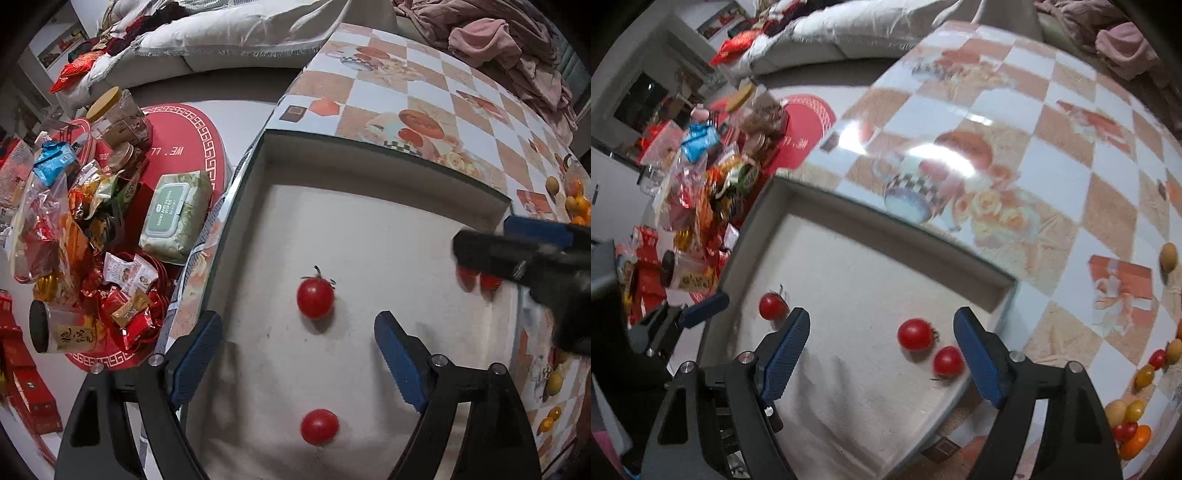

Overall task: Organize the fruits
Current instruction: 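Move the left tool back to the fruit while the right tool returns too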

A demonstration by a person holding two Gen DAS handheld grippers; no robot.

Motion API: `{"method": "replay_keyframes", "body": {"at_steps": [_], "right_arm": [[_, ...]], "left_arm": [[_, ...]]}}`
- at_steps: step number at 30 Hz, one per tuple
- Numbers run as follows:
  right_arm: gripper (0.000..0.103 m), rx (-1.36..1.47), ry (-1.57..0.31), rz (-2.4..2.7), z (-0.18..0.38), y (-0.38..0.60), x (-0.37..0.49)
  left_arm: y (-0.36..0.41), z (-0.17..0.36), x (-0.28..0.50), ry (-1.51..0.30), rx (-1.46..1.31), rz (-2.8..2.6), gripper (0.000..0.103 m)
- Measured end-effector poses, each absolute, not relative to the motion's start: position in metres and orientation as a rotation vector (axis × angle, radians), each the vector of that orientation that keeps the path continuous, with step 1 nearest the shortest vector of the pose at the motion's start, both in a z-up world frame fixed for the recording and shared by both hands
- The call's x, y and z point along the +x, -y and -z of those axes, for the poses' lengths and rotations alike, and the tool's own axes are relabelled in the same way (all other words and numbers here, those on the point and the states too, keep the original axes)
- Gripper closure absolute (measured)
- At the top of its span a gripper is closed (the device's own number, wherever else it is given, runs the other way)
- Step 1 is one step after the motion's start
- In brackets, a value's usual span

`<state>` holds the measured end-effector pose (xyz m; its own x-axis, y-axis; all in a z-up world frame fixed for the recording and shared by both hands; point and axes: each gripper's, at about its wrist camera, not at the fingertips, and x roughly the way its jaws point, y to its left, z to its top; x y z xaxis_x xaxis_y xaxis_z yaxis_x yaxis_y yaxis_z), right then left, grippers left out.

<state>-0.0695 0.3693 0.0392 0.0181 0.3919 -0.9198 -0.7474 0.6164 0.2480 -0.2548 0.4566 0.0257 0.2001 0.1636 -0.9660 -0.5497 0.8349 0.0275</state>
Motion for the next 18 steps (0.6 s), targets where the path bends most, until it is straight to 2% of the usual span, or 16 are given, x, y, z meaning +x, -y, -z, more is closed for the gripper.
{"method": "replay_keyframes", "body": {"at_steps": [9, 18], "right_arm": [[0.020, -0.259, -1.263, -0.813, -0.059, -0.315, -0.056], [0.020, -0.153, -1.295, -0.659, -0.058, -0.220, -0.044]], "left_arm": [[-0.425, -0.043, -0.236, -1.282, -0.326, -0.454, 0.017], [-0.355, -0.061, -0.205, -1.272, -0.234, -0.304, 0.017]]}}
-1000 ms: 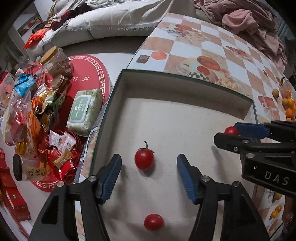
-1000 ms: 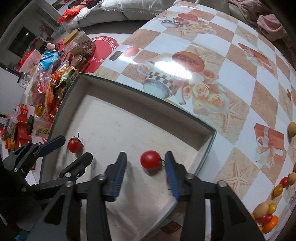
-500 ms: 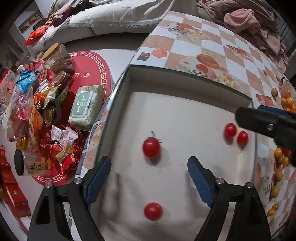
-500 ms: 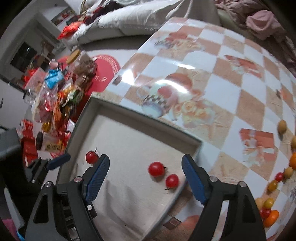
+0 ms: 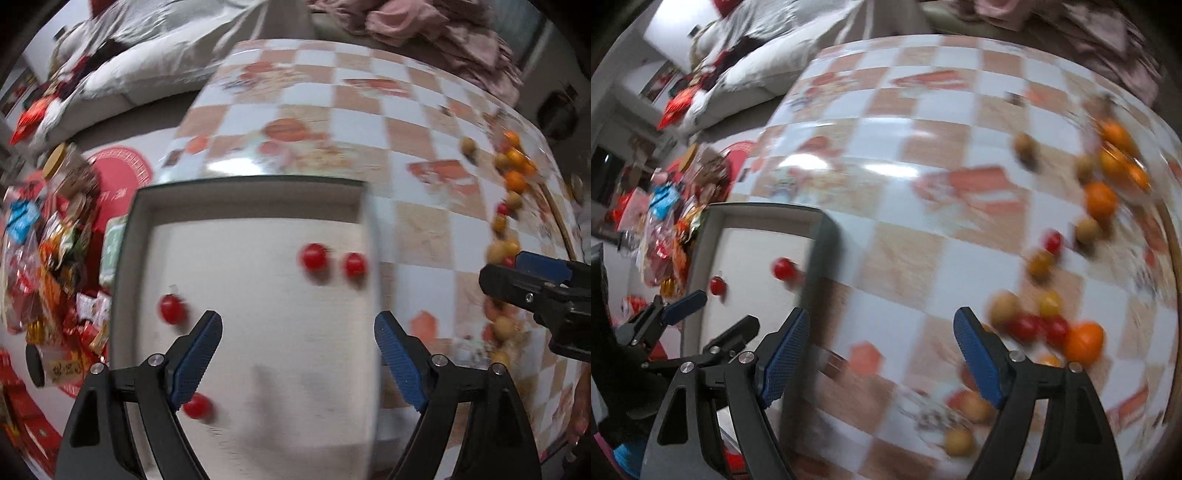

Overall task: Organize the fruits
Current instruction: 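Move the left tool back to the fruit while the right tool returns too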

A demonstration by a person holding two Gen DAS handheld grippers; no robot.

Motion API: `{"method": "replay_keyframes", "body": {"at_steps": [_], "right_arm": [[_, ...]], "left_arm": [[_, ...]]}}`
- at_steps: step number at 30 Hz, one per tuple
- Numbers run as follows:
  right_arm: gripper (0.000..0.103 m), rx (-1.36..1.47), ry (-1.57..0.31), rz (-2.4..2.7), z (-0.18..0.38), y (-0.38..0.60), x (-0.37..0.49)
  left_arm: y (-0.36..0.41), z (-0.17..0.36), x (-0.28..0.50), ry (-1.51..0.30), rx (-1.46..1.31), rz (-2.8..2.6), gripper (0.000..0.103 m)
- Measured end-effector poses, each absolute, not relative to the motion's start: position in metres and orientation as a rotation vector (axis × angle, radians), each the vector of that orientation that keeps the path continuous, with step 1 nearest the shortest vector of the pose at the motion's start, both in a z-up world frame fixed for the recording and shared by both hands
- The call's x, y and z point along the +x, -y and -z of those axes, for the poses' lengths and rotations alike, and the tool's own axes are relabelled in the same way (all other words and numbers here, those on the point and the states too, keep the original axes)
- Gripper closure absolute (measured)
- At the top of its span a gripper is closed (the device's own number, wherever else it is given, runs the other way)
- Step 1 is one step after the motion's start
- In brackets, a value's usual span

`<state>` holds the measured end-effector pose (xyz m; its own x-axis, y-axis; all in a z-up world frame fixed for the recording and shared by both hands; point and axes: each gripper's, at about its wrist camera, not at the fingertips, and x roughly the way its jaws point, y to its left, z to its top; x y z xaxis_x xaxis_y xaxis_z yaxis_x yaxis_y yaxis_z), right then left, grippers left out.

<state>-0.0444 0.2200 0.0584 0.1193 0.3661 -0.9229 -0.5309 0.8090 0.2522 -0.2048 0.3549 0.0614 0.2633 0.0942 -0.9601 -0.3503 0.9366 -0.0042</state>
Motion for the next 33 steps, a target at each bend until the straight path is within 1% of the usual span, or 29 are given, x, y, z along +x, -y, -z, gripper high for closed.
{"method": "replay_keyframes", "body": {"at_steps": [12, 24, 26, 28, 33], "right_arm": [[0.020, -0.106, -1.328, -0.466, -0.048, -0.094, -0.060], [0.020, -0.137, -1.359, -0.450, -0.028, -0.042, -0.102], [0.025, -0.162, -1.361, -0.460, -0.023, -0.039, -0.109], [0.035, -0.197, -1.361, -0.476, -0.018, -0.039, -0.116], [0.038, -0.230, -1.359, -0.556, -0.009, -0.042, -0.130]], "left_arm": [[-0.273, -0.057, -0.193, -1.305, -0.118, -0.143, 0.017], [-0.237, -0.025, -0.169, -1.302, -0.009, -0.055, 0.017], [-0.235, -0.021, -0.165, -1.300, -0.008, -0.048, 0.017], [-0.232, -0.019, -0.160, -1.294, -0.005, -0.042, 0.017], [-0.226, -0.015, -0.151, -1.287, 0.005, -0.023, 0.017]]}}
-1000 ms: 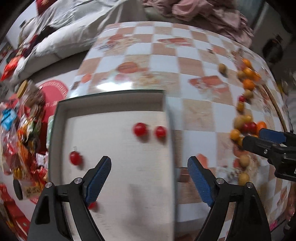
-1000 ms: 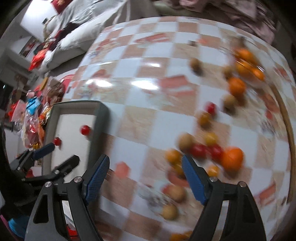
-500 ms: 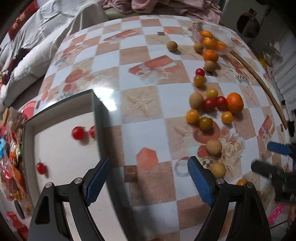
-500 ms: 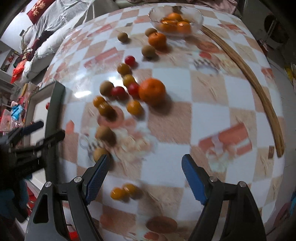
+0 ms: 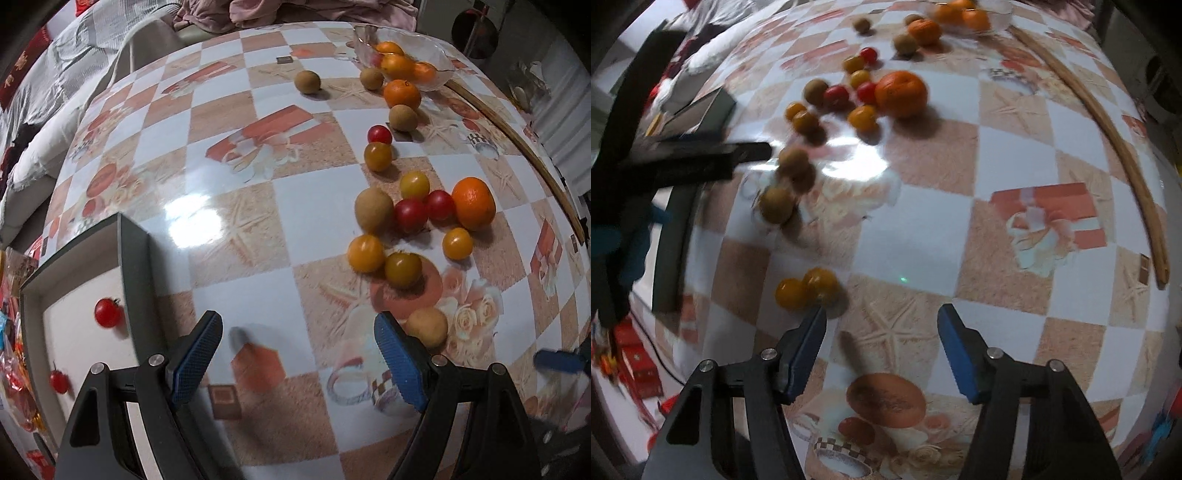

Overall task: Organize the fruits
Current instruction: 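Move the left tool back to the fruit while the right tool returns too, then grasp a yellow cherry tomato with the left tool while the right tool grasps another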

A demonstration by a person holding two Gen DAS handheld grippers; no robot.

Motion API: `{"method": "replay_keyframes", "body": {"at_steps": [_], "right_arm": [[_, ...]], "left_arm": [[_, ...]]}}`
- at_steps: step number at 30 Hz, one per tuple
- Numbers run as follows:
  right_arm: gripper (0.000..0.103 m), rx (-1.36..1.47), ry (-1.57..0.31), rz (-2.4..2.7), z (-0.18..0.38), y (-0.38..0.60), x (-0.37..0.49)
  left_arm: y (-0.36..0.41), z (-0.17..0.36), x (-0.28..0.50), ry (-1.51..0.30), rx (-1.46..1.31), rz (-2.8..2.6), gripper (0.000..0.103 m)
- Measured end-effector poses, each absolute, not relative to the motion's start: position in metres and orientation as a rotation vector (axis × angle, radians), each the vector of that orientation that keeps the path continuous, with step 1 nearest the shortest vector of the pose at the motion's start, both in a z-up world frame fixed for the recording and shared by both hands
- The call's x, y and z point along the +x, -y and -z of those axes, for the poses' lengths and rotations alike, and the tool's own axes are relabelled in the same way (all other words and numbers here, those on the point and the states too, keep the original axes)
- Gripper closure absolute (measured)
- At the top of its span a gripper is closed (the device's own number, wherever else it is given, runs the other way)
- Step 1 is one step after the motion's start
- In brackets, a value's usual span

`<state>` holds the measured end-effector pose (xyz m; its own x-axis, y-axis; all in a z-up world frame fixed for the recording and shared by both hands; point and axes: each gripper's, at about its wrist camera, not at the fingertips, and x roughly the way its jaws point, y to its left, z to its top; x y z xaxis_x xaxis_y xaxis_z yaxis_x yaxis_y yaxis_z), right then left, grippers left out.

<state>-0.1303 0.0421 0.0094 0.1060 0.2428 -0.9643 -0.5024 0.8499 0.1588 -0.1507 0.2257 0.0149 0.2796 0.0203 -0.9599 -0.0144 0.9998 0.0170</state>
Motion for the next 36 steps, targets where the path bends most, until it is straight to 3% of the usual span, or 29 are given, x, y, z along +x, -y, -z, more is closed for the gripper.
{"method": "replay_keyframes", "body": {"at_steps": [9, 15, 21, 36], "right_arm": [[0.045, -0.339, -1.274, -0.685, -0.008, -0.068, -0.138], [0.052, -0.269, -1.276, -0.764, -0.008, -0.075, -0.131], [0.071, -0.108, -1.368, -0.860, 0.001, -0.078, -0.126], [0.072, -0.171, -1.354, -0.916, 0.004, -0.072, -0.134]], "left_arm": [[-0.221, -0.009, -0.133, -1.285, -0.028, -0.007, 0.018], [-0.224, -0.010, -0.128, -1.286, -0.081, 0.017, 0.018], [-0.224, -0.012, -0.121, -1.278, -0.110, 0.068, 0.023], [-0.234, -0.009, -0.142, -1.287, 0.007, 0.070, 0.023]]}}
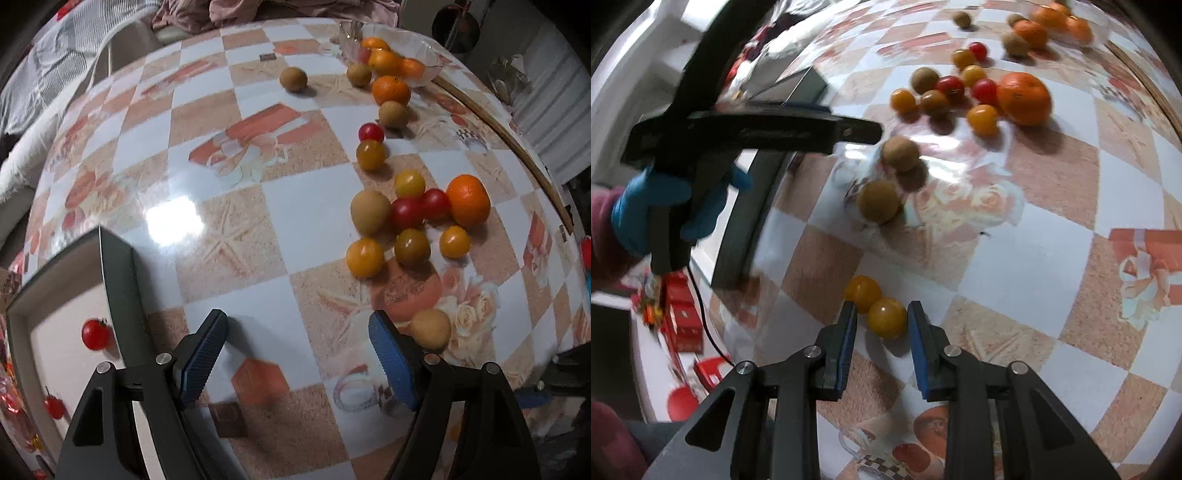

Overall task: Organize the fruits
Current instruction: 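Grasp a yellow cherry tomato with the left tool while the right tool grasps another, then carry the left tool's yellow tomato into the white tray while the right tool releases its yellow tomato there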

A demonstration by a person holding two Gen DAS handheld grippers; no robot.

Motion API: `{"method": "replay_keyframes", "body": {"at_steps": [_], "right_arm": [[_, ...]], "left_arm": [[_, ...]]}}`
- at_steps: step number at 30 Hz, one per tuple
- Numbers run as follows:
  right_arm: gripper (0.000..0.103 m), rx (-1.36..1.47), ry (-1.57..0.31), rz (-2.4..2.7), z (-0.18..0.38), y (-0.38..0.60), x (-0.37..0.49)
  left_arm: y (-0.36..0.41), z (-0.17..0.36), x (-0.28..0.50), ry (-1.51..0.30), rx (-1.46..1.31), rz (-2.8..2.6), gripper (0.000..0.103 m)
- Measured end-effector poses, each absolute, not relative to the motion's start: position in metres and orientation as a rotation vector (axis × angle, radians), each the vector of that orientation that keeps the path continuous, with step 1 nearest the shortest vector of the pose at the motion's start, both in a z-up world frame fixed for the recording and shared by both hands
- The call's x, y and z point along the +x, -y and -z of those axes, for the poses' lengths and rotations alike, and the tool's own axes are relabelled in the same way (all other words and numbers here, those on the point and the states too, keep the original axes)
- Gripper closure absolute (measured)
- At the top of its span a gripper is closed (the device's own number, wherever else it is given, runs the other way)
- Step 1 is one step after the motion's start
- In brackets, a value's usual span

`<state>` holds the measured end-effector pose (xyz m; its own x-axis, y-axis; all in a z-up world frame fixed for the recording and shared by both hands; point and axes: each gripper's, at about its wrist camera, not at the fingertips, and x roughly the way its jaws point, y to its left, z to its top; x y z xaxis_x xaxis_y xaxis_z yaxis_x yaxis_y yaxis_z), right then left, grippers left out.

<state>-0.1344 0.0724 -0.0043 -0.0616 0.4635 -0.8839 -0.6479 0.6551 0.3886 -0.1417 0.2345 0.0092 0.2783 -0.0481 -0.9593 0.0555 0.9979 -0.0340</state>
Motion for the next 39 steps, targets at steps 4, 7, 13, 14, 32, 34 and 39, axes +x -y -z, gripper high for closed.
{"method": "replay_keyframes", "body": {"at_steps": [4, 7, 13, 14, 32, 34, 39], "right_arm": [[0.073, -0.250, -1.325, -0.925, 0.003, -0.080, -0.145], [0.073, -0.266, -1.319, -0.921, 0.004, -0.084, -0.147], [0.078, -0.272, -1.326, -0.915, 0.002, -0.091, -0.154], [0.078, -0.267, -1.329, -0.913, 0.003, -0.092, -0.155], [0.078, -0.081, -1.362, -0.758, -0.016, -0.058, -0.120], [0.078, -0.076, -1.364, -0.752, -0.018, -0.056, -0.116], [0.078, -0.072, -1.355, -0.757, -0.029, -0.062, -0.111]], "left_arm": [[-0.225, -0.011, -0.133, -1.273, -0.009, 0.098, 0.023], [-0.214, -0.012, -0.128, -1.266, -0.001, 0.107, 0.023], [-0.206, -0.013, -0.115, -1.254, 0.006, 0.054, 0.059], [-0.207, -0.014, -0.114, -1.254, 0.002, 0.048, 0.070], [-0.240, -0.040, -0.151, -1.239, -0.168, -0.019, 0.081], [-0.246, -0.047, -0.158, -1.228, -0.184, -0.033, 0.081], [-0.261, -0.062, -0.175, -1.209, -0.222, -0.067, 0.081]]}}
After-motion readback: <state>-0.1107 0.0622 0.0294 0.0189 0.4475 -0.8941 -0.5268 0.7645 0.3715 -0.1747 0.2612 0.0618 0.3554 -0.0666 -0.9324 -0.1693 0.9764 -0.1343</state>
